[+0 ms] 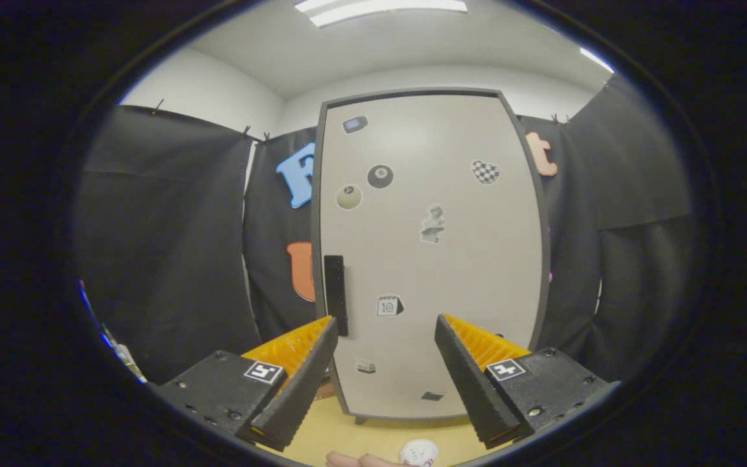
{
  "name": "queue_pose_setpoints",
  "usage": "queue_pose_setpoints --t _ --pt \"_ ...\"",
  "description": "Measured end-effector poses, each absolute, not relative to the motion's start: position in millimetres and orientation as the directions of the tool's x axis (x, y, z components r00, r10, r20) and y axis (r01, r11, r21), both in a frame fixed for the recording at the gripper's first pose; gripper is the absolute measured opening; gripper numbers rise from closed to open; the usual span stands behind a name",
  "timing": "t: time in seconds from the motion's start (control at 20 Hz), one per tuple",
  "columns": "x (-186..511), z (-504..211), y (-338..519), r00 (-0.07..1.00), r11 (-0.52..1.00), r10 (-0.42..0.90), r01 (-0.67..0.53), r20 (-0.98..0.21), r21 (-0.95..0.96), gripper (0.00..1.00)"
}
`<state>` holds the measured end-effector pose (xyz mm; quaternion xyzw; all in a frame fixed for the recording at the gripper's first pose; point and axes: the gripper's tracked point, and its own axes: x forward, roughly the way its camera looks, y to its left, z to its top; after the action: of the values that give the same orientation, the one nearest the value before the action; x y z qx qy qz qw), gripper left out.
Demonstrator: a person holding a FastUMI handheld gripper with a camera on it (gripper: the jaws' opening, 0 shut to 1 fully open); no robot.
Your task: Open the shoe cabinet door, grab the shoes and put them into the shoe cabinet, then close the shoe cabinet door.
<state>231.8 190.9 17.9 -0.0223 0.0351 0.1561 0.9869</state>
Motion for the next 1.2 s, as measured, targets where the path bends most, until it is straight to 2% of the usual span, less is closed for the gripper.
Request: queue_pose_setpoints --t 0.2,0.55,0.65,0.75,0.8,0.95,1.1,1.2 --pt "277 19 236 0.934 0.938 0.34 -0.345 -0.114 -0.029 0.99" --pt "340 -12 269 0.94 0.948 0.293 -0.309 -0.176 -0.072 0.99" --pt "351 -16 276 0.937 0.947 0.301 -0.316 -0.175 -0.061 0.95" --pt "357 -24 279 0.937 0.953 0.287 -0.301 -0.2 -0.043 0.85" --pt "360 -20 278 0.949 0.962 0.257 -0.269 -0.184 -0.04 0.77" --pt "357 -36 284 0.94 0.968 0.221 -0.244 -0.259 -0.057 0.55" --pt "356 -30 282 0.941 0.973 0.195 -0.22 -0.276 -0.064 0.36" --pt "352 -31 281 0.935 0.971 0.219 -0.236 -0.278 -0.029 0.33"
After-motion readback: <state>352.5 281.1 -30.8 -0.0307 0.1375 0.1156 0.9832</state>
